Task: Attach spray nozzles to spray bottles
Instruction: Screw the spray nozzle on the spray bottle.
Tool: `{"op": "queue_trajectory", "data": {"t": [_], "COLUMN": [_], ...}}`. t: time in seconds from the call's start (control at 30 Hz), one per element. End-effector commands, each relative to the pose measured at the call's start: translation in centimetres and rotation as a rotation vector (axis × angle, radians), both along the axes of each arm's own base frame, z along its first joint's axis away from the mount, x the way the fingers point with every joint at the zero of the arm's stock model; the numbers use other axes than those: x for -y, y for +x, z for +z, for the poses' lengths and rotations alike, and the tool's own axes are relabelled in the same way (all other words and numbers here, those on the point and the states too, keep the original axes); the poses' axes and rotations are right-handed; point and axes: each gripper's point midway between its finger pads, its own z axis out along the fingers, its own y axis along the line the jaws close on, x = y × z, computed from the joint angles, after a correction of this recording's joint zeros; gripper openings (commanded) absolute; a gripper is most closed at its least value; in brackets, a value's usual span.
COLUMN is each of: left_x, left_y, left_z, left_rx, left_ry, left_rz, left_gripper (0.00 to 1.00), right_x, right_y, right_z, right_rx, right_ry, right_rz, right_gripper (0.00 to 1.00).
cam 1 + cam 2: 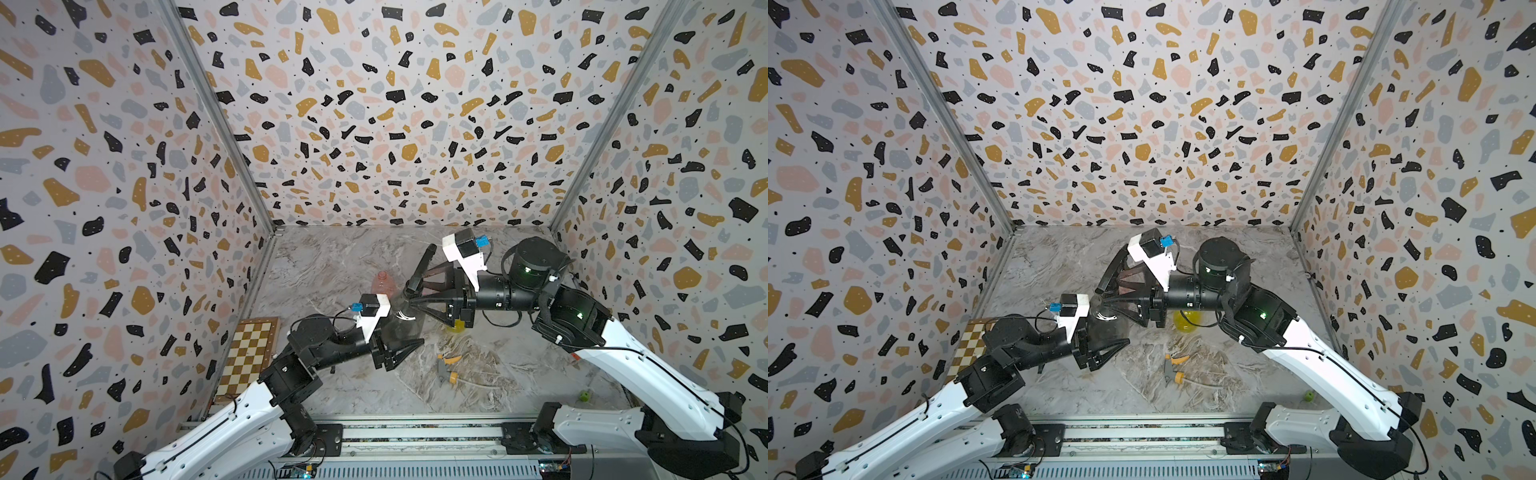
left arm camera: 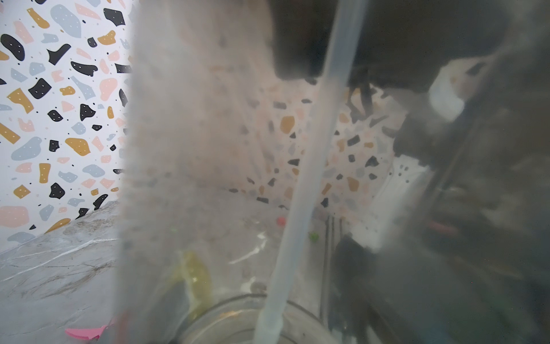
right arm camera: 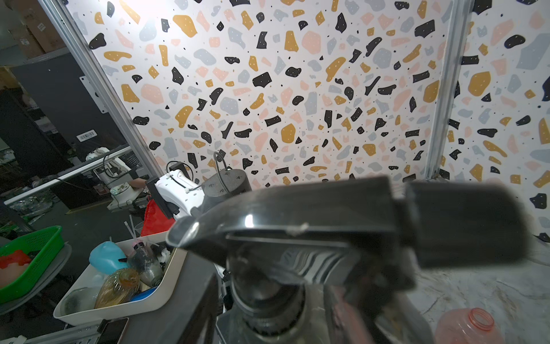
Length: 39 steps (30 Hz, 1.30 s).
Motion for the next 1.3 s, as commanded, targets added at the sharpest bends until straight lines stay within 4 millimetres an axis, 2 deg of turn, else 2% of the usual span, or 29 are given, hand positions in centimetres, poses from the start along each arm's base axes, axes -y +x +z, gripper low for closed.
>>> {"op": "queue_trajectory", "data": {"t": [0.0, 0.4, 0.57, 0.7, 0.77, 0.87, 0.93, 1.0, 1.1, 1.2, 1.27], "left_x": [-0.1, -0.5, -1.7, -2.7, -3.0, -3.0, -2.8, -2.5, -2.3, -1.9, -1.5], "left_y": [0.0, 0.8, 3.2, 5.2, 5.8, 6.1, 5.9, 5.4, 4.9, 4.1, 3.4], "left_z": [1.3, 1.8, 2.1, 2.0, 1.8, 1.7, 1.6, 1.6, 1.4, 1.4, 1.6], "left_rx": [0.039, 0.042, 0.044, 0.032, 0.023, 0.012, 0.008, 0.008, 0.010, 0.018, 0.025], "left_ry": [-0.040, -0.048, -0.052, -0.024, -0.022, -0.020, -0.021, -0.019, -0.014, -0.017, -0.023], "left_rz": [0.004, 0.059, 0.218, 0.349, 0.387, 0.400, 0.383, 0.352, 0.316, 0.266, 0.221], "left_gripper": [0.00, 0.00, 0.00, 0.00, 0.00, 0.00, 0.00, 0.00, 0.00, 0.00, 0.00], "right_x": [0.8, -0.5, -1.6, -3.2, -3.9, -4.6, -4.4, -3.7, -2.7, -1.3, -0.3], "right_y": [-1.2, -1.2, -0.4, 0.9, 1.2, 1.7, 1.7, 1.1, 0.2, -0.4, -0.4], "right_z": [3.2, 1.5, -0.9, -4.1, -5.0, -5.2, -4.5, -3.0, -1.5, -0.5, 0.0], "right_rx": [0.044, 0.010, -0.094, -0.222, -0.254, -0.302, -0.286, -0.228, -0.149, -0.118, -0.114], "right_ry": [0.076, 0.029, -0.032, -0.118, -0.126, -0.095, -0.068, -0.036, -0.016, 0.012, 0.033], "right_rz": [0.019, 0.000, -0.102, -0.295, -0.376, -0.418, -0.414, -0.385, -0.318, -0.247, -0.196], "right_gripper": [0.57, 0.32, 0.28, 0.26, 0.26, 0.29, 0.33, 0.43, 0.63, 0.71, 0.71]}}
